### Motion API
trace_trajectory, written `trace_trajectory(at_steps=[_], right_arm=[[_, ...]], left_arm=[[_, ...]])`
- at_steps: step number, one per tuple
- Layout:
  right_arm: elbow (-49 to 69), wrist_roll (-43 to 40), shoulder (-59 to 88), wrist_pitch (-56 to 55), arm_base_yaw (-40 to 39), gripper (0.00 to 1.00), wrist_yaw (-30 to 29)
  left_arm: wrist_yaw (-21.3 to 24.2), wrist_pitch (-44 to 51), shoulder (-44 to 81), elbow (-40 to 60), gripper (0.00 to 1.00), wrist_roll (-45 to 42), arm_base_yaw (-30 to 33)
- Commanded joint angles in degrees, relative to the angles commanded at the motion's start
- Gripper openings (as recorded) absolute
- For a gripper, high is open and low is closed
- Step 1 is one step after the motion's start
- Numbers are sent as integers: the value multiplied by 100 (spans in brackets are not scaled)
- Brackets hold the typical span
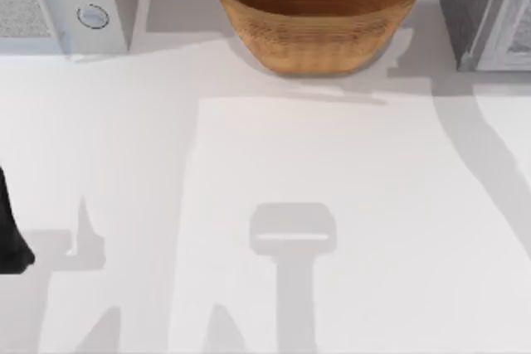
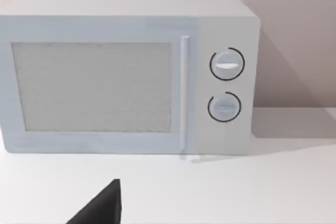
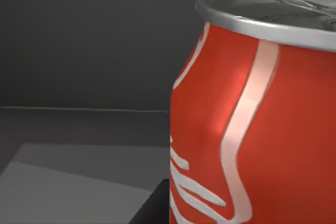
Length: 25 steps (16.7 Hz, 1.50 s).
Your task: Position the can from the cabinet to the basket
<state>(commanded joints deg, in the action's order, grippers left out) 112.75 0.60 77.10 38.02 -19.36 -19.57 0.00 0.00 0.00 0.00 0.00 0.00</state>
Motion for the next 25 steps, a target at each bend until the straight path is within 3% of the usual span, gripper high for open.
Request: trace_trajectory(at_steps=[7, 18, 21, 25], right_arm=[[-3072, -53, -2038, -993, 505, 0, 530], [-9344, -111, -6337, -3137, 1617, 0, 1537], [-10519, -114, -7193, -3565, 1840, 0, 1743], [-11241, -67, -7692, -3796, 1936, 0, 1942]], left_arm=[[0, 0, 0, 0, 100, 0, 0], [0, 0, 0, 0, 100, 0, 0], [0, 0, 0, 0, 100, 0, 0], [0, 0, 0, 0, 100, 0, 0]])
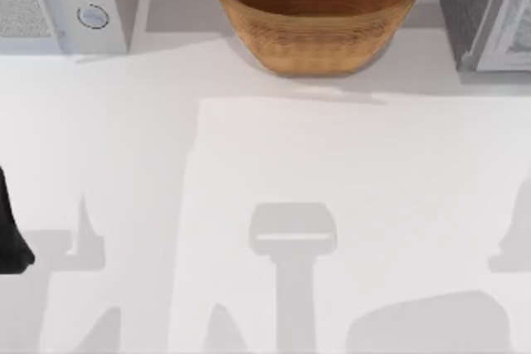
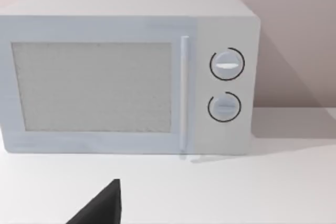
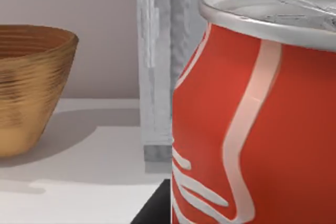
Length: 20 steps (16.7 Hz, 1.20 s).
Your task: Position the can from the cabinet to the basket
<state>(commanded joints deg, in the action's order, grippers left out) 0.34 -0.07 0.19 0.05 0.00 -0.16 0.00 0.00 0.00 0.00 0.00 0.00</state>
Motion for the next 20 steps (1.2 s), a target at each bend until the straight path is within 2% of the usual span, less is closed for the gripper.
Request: trace_trajectory(at_steps=[6, 10, 14, 20], right_arm=[[-70, 15, 23, 6, -11, 0, 11], [509, 30, 615, -238, -226, 0, -165], [1824, 51, 2166, -694, -667, 0, -606], [4463, 76, 5734, -1504, -1534, 0, -1557]], left_arm=[[0, 0, 0, 0, 100, 0, 0], [0, 0, 0, 0, 100, 0, 0], [0, 0, 0, 0, 100, 0, 0], [0, 0, 0, 0, 100, 0, 0]])
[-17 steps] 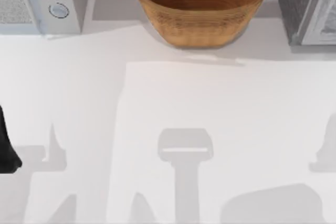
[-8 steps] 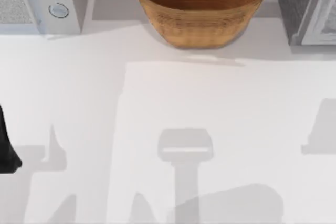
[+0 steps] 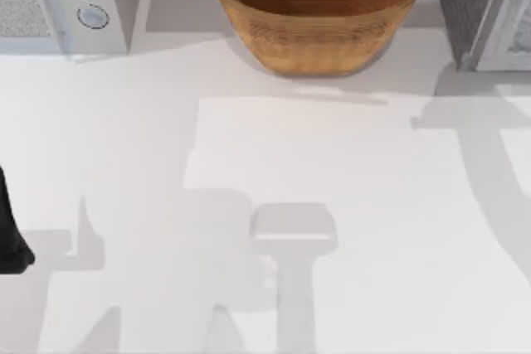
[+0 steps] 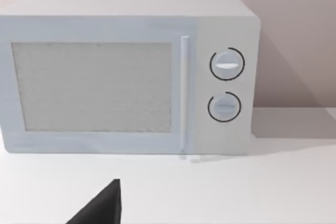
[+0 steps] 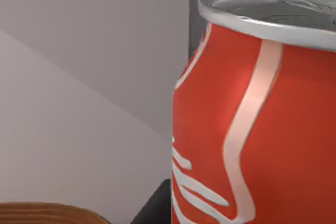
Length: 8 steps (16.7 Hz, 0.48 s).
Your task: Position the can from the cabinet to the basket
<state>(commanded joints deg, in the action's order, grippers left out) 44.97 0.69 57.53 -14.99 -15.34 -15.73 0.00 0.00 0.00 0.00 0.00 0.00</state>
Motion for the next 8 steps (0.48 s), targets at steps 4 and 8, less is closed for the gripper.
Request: trace_trajectory(at_steps=[4, 8], right_arm=[[1847, 14, 2593, -555, -607, 0, -662], [3459, 27, 4848, -1059, -1141, 0, -1226]], left_arm=[[0, 0, 0, 0, 100, 0, 0], [0, 0, 0, 0, 100, 0, 0]])
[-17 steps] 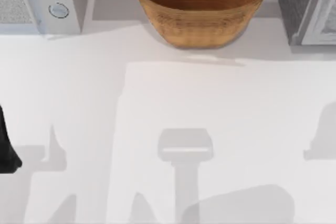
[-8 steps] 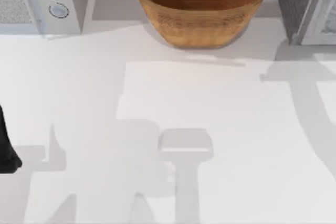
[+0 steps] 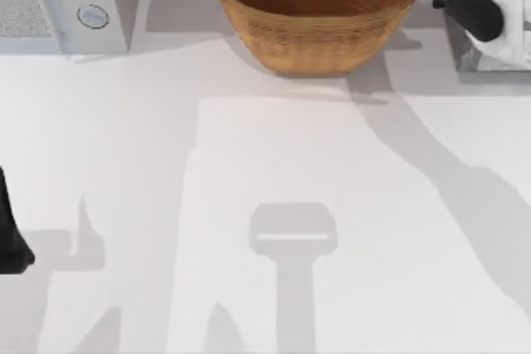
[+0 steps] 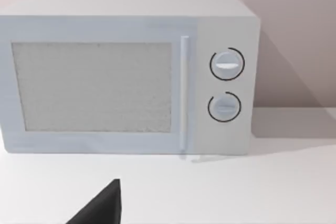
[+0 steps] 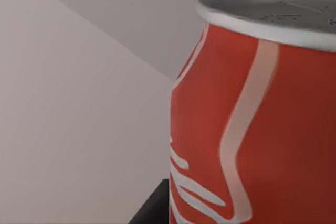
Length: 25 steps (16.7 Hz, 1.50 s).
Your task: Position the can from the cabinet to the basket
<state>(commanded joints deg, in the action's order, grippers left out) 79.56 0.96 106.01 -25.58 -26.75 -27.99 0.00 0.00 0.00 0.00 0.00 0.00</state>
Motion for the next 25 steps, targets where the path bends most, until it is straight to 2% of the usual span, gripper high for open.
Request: trace_trajectory(at_steps=[6, 23, 25], right_arm=[[1436, 12, 1923, -479, -480, 0, -495], [2177, 5, 2589, -422, -385, 0, -405], [2177, 5, 2589, -422, -385, 15, -405]], left_arm=[[0, 0, 0, 0, 100, 0, 0], [0, 0, 0, 0, 100, 0, 0], [0, 0, 0, 0, 100, 0, 0]])
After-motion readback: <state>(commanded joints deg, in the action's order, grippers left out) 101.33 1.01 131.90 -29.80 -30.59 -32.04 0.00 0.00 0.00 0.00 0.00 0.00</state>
